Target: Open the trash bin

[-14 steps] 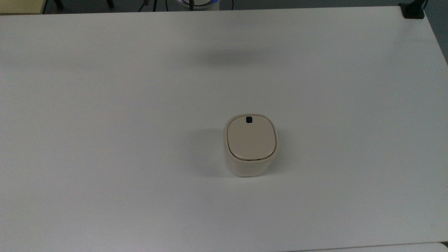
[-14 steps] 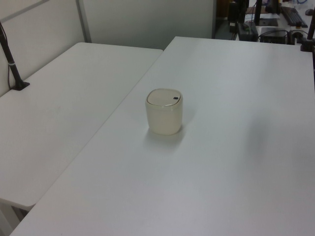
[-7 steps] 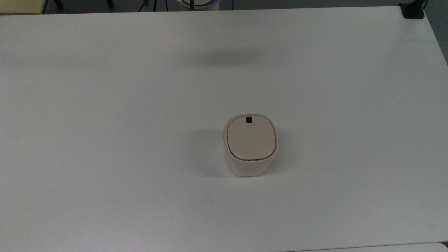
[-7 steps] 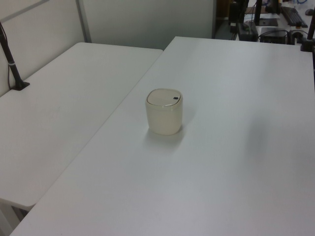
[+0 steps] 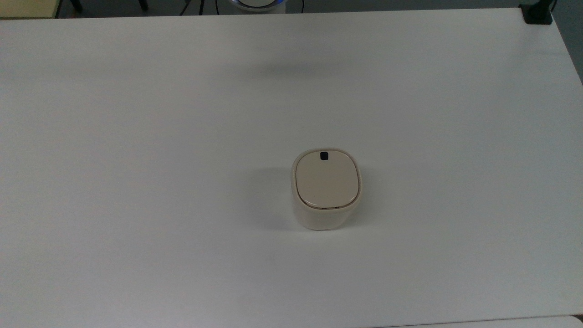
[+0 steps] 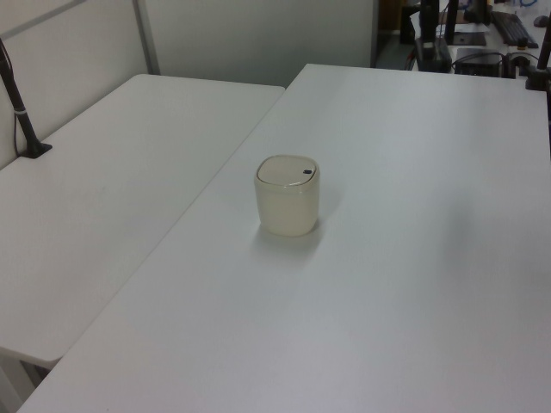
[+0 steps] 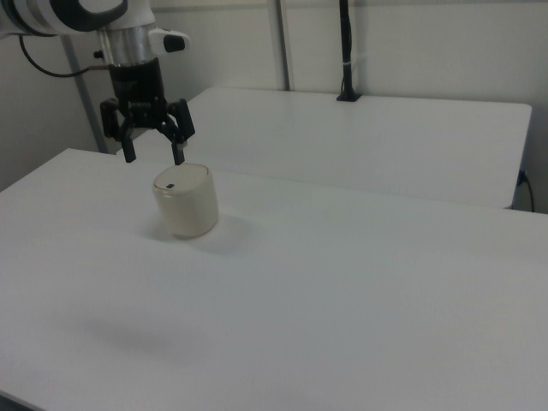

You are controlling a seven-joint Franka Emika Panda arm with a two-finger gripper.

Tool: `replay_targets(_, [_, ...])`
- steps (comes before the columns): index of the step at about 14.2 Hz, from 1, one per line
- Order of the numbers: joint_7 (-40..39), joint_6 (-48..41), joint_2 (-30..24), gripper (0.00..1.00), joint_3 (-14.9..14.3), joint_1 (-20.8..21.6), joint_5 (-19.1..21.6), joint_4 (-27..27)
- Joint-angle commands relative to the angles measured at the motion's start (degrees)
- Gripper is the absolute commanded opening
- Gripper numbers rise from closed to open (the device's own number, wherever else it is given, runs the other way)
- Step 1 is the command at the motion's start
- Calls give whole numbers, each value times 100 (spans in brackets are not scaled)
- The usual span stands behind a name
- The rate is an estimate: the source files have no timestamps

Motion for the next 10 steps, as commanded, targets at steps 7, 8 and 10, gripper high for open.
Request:
replay_targets(7, [-146,422,-69,77,324,-82,-92,-112])
replay_targets(8, [94,749,-43,72,343,-82,-92,-138])
replay_targets(10, [350,1278,27,58,343,-82,-57,-139])
